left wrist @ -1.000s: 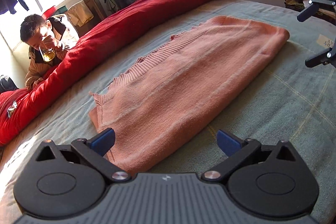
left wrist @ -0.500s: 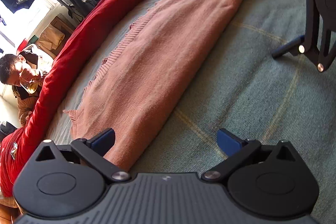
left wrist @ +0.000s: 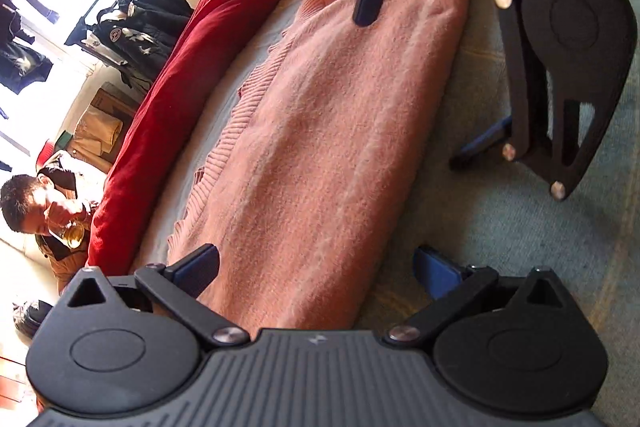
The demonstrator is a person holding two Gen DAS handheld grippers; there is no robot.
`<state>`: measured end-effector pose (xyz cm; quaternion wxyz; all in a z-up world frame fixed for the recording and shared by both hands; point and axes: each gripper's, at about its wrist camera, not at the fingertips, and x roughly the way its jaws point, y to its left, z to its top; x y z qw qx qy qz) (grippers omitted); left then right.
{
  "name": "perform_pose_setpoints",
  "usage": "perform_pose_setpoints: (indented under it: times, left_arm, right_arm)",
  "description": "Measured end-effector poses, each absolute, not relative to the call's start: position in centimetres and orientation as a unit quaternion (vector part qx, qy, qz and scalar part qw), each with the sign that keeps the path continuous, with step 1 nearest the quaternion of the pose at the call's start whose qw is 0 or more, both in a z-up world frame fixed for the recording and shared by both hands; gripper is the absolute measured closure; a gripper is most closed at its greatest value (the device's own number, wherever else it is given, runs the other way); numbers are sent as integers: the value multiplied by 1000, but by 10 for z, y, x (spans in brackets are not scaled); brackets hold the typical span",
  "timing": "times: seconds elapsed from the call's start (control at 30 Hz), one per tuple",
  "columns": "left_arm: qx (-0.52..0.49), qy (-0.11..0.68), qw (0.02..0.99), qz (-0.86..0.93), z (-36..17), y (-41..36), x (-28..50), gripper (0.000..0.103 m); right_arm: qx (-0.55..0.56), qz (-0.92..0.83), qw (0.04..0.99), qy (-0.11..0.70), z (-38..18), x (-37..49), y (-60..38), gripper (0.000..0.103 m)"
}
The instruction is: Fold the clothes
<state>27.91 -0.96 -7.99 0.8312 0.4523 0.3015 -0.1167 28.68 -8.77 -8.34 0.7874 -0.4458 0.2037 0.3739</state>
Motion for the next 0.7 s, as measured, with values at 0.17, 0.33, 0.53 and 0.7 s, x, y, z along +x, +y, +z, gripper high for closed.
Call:
perform_pose_setpoints:
  times: [0.17,0.33,0.53,0.7]
  left_arm:
    - [459,293,828,-133,-83,-9,291,0]
    - [472,275,831,-109,-85,16,278,0]
    - [510,249,820,-72,-94,33,256,0]
    - [538,232,808,-61,-98,10,265,0]
  right_arm:
    - [-434,392,784,208,-84,304,-80,0]
    - [-450,373,790,187,-83,310,-115,0]
    - [-483,315,796,184,-85,332,-175,0]
    - [-495,300,798,166,-91,331,-175,0]
